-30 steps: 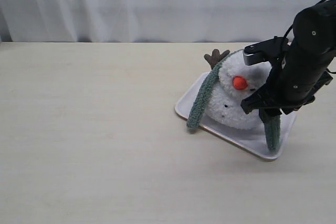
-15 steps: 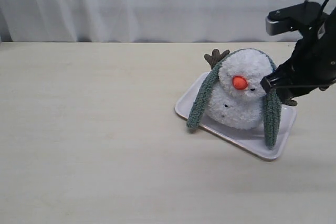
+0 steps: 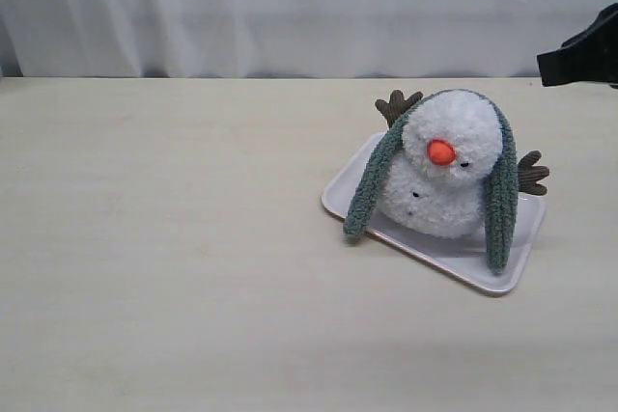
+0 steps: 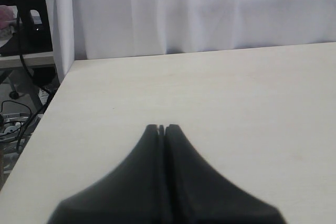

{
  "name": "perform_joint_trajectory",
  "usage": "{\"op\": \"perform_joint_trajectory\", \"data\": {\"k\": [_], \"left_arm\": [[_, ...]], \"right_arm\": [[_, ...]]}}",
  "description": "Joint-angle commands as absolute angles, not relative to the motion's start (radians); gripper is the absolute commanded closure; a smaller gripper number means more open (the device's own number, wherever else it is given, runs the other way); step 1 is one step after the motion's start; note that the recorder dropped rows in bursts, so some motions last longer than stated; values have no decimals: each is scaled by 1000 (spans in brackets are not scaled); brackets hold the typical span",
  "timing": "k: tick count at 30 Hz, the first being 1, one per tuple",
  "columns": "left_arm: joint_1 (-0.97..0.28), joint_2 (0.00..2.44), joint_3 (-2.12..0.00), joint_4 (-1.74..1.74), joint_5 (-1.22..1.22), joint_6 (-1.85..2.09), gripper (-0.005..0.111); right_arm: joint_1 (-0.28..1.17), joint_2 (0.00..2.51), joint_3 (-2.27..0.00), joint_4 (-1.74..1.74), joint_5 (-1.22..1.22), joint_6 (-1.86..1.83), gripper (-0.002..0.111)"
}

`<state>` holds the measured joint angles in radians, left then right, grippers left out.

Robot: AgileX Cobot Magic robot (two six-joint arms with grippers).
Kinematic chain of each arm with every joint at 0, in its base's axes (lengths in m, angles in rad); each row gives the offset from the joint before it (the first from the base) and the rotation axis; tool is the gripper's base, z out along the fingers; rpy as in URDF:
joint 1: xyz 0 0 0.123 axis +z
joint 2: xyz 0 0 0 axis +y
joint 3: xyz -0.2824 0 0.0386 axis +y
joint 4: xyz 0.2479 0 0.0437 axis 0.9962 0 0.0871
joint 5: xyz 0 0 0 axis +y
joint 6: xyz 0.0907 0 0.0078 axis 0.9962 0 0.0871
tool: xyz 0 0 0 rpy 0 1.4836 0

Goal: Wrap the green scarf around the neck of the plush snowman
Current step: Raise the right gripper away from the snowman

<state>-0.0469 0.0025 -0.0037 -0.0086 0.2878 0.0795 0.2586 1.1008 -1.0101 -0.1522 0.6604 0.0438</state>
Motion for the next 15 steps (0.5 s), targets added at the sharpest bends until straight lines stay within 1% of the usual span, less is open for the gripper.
{"op": "perform_joint_trajectory", "data": {"k": [1,5,11,15], "left_arm": [[-47,0,0,-11,278,73,107],[-47,0,0,-11,278,73,107],[-47,0,0,-11,278,73,107],[-47,0,0,-11,278,73,107]], "right_arm": [[222,1117,-986,-180,663,111,104],[134,1210,-1000,-82,670,57,104],[-6,1353,-1031,387,706,-371,104],[-62,1416,-1063,583,734,-558,104]]}}
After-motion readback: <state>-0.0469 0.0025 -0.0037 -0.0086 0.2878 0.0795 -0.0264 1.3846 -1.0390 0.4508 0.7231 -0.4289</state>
